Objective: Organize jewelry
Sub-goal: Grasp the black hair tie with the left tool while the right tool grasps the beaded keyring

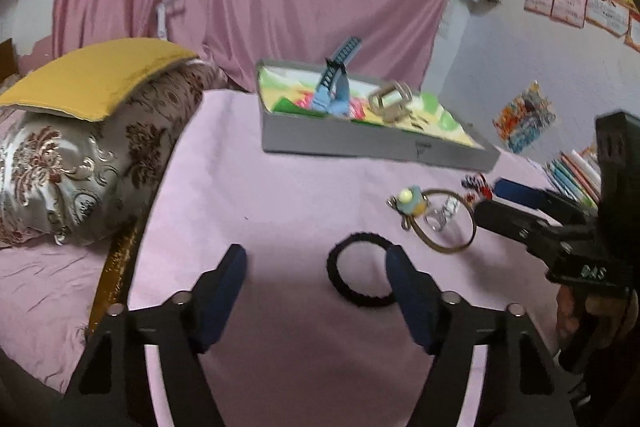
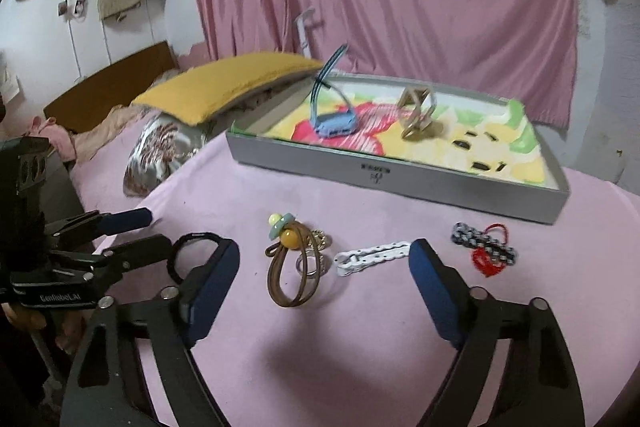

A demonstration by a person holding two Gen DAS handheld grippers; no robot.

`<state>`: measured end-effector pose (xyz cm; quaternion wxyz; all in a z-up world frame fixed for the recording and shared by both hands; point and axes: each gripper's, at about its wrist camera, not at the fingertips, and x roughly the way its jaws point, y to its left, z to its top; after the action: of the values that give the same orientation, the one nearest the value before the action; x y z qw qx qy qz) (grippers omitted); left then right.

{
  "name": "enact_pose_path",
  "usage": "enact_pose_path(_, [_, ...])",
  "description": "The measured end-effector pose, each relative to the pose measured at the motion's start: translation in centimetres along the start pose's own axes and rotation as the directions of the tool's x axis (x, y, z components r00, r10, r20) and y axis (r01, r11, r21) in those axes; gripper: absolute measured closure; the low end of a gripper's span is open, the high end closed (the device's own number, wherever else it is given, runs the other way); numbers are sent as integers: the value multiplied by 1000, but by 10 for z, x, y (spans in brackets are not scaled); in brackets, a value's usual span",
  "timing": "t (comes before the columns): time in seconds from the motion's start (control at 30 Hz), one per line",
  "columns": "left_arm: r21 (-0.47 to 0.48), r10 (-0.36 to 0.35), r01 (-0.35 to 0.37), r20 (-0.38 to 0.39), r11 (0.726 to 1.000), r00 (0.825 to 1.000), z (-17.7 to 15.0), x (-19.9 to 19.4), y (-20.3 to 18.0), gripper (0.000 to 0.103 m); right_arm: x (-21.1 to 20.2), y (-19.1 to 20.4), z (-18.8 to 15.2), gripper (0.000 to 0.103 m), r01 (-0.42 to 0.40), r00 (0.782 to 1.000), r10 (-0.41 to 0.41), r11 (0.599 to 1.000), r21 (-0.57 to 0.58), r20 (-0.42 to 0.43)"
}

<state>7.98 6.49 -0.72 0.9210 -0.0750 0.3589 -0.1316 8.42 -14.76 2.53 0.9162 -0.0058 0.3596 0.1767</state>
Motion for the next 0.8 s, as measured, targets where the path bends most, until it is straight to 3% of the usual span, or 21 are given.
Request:
enact_pose_path(0.13, [24,5,-4,-46,1000,999,3,10,-6,55,16,6,6,45,-28,998,27,999,-20,-54])
enact_pose_path(0.43, [59,24,-19,-96,998,995,12,18,-7,82,38,22,19,62,-65,993,58,995,-71,-107])
enact_pose_path(0.63, [77,27,-18,-110,997,994,13,19,-8,93,50,32,25,67,-82,988,69,992,-94,-142])
enact_pose_path(0.8, [98,37,-25,-116,995,993,14,20,-11,94,60,38,27,69,-70,985,49,990,-120,-167])
